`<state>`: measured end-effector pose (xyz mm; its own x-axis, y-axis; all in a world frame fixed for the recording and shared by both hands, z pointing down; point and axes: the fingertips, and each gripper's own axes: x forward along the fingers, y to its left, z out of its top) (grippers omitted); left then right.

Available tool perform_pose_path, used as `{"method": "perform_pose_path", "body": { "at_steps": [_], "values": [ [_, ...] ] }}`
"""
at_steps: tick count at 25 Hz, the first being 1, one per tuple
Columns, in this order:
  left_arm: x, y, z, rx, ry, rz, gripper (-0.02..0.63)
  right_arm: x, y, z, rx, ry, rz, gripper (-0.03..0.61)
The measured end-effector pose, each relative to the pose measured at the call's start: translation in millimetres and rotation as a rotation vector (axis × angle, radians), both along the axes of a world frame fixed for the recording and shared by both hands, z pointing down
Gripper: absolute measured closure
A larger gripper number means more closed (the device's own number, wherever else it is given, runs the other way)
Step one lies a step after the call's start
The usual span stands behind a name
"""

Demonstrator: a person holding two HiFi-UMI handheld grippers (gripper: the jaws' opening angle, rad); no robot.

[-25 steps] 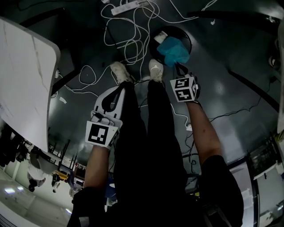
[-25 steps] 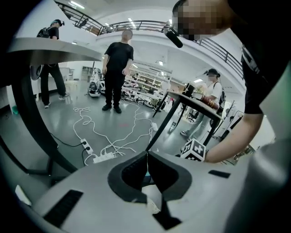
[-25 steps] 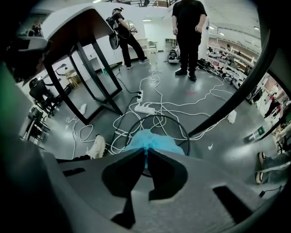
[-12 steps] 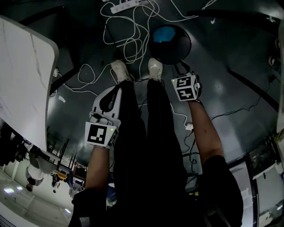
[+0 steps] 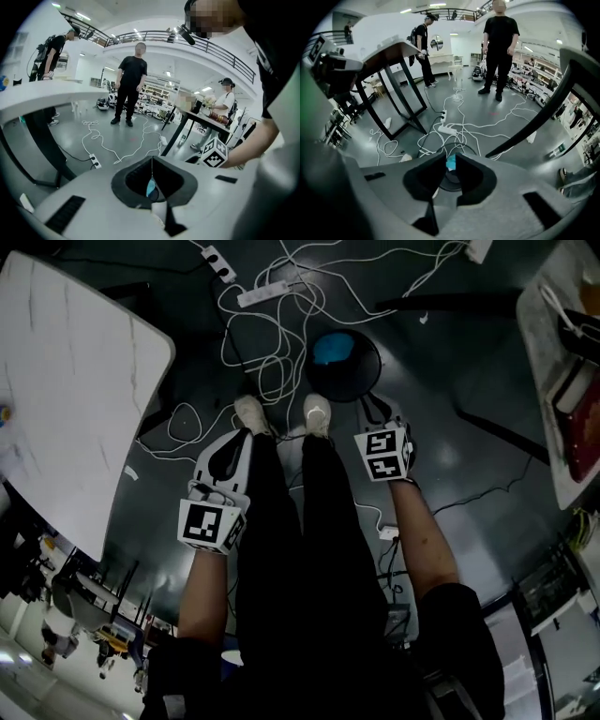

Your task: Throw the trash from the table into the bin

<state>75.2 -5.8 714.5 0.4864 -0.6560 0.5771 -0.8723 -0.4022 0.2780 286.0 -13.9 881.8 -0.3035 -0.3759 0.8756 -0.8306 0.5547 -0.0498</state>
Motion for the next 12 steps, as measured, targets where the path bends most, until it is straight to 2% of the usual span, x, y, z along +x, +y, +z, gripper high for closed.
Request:
{"method": "perform_pose_path", "body": {
  "at_steps": [4, 8, 12],
  "values": [
    [-3.3, -20.3, -51.7, 0.02, 0.029, -0.044, 0.598, 0.4, -30.3, -75.4, 0.108, -0.064, 0.032, 0.537],
    [-6.0, -41.0, -103.9, 0.108, 0.088, -0.064, 0.598, 10.1, -72.7, -160.9, 0.242, -0.107, 0.062, 0.551],
    [-12.4, -69.6, -160.9, 0.195, 0.089, -0.075, 0.598, 15.1, -110.0, -244.5, 0.373, -0.135, 0.072, 0.555]
  ]
}}
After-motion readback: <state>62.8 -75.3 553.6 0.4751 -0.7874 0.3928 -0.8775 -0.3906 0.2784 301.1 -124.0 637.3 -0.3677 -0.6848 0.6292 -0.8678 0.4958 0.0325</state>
